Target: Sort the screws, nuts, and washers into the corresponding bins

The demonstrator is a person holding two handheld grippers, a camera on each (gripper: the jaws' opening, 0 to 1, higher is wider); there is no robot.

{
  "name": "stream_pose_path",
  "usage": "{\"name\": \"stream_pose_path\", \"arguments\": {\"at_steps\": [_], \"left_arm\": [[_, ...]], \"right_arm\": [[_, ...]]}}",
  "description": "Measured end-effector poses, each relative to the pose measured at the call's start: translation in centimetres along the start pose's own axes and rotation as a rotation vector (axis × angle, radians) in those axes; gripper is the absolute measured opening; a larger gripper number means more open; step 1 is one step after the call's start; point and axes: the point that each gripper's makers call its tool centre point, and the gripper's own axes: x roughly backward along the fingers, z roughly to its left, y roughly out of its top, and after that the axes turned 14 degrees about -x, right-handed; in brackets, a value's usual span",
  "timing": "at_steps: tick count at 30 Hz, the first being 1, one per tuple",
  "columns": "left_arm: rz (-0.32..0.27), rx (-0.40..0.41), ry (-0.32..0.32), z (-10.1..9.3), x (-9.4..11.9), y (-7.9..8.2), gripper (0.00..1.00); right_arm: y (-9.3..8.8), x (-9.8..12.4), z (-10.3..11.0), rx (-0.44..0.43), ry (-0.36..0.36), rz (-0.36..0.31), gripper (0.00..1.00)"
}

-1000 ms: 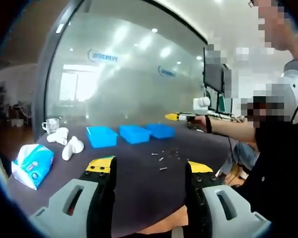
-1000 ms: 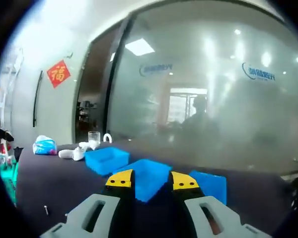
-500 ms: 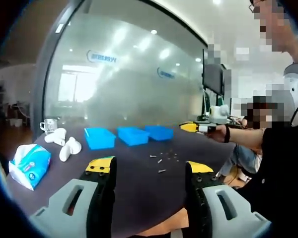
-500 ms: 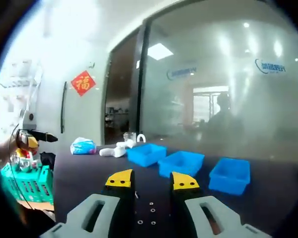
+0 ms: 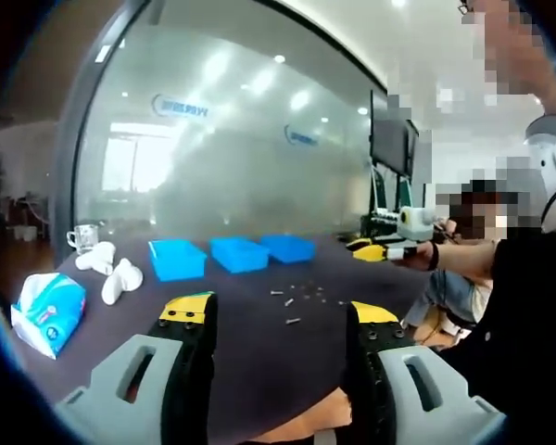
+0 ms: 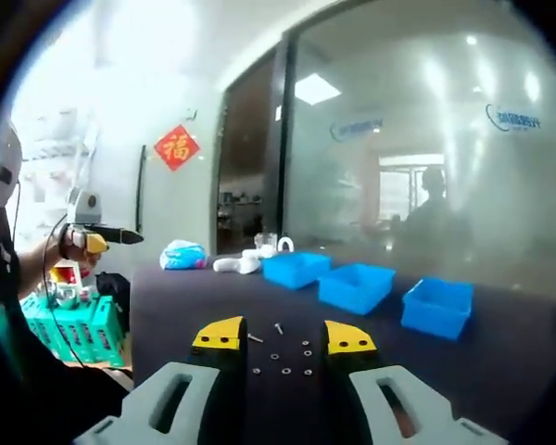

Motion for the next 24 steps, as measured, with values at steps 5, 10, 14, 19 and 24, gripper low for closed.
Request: {"name": "stream_pose_path", "arguments": {"at_steps": [5, 10, 14, 19, 24], "left_arm": [[0.003, -0.012, -0.014, -0.6, 0.0, 0.2, 0.54], [0.009, -0.02, -0.028, -1.0, 0.0, 0.3, 0.54], [0.014, -0.024, -0.035, -1.2, 0.0, 0.2, 0.54], [0.016, -0.025, -0.039, -1.3, 0.0, 0.1, 0.54], [0.022, -0.017, -0.039, -1.4, 0.0, -0.3, 0.54]], "right_arm": [[-0.7, 0.6, 0.8, 0.037, 0.037, 0.036, 0.29], [-1.1, 0.8, 1.6, 0.058, 0.092, 0.072, 0.29], [-1.5, 0.2, 2.0, 0.087, 0.127, 0.118, 0.3], [-1.8, -0.8, 3.3, 0.08, 0.183, 0.187, 0.29], [-2.6, -1.8, 5.0, 0.116, 0.257, 0.303, 0.29]]}}
